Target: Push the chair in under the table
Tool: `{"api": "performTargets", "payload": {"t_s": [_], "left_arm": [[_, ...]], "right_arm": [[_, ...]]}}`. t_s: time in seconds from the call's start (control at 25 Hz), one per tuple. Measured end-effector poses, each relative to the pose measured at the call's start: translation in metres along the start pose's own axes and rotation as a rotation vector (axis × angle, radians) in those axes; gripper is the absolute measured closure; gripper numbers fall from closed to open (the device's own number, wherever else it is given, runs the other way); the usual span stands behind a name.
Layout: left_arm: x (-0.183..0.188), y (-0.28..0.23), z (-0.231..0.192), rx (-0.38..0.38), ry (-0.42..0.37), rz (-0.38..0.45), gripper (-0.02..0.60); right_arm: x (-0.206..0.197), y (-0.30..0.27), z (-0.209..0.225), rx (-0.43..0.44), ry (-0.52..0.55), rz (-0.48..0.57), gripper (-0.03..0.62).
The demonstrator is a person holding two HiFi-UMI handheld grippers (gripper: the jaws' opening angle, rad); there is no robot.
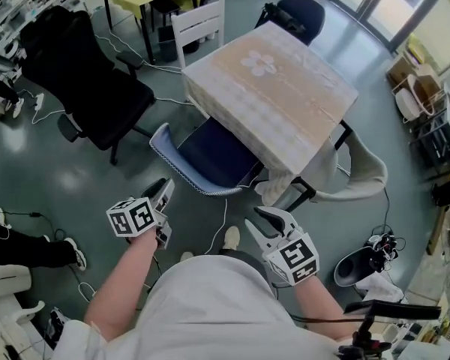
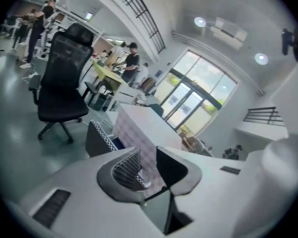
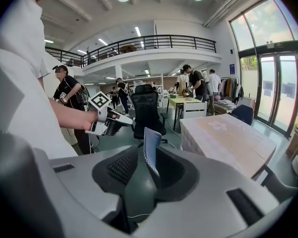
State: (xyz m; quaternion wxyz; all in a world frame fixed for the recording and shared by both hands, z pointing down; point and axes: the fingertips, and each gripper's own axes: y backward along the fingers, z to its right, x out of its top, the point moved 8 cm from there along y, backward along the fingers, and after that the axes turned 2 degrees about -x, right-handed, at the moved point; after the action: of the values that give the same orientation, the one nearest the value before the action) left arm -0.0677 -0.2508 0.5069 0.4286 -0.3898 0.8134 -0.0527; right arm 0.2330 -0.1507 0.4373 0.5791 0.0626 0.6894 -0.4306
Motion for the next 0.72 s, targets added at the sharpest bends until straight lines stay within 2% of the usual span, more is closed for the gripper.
{"api": "performTargets", "payload": {"t_s": [0.16, 0.36, 0.56, 0.72], "left_arm": [[-0.004, 0.060, 0.020, -0.155, -0.172, -0.023, 0.567], [-0.017, 0.116, 0.039, -0.343, -0.260, -0.087, 0.571], [-0.030, 0.158, 0.054, -0.426, -0.438, -0.145, 0.571], [-0.035, 0.184, 0.056, -0.467, -0.471, -0.161, 0.571]], "right_arm": [[0.003, -0.003, -0.042, -0.016, 0.005, 0.015, 0.544], [0.000, -0.003, -0.093, -0.027, 0.011, 0.019, 0.572], [-0.004, 0.001, -0.140, -0.050, 0.008, 0.015, 0.576], [-0.005, 0.001, -0.172, -0.042, 0.003, 0.022, 0.577]]}}
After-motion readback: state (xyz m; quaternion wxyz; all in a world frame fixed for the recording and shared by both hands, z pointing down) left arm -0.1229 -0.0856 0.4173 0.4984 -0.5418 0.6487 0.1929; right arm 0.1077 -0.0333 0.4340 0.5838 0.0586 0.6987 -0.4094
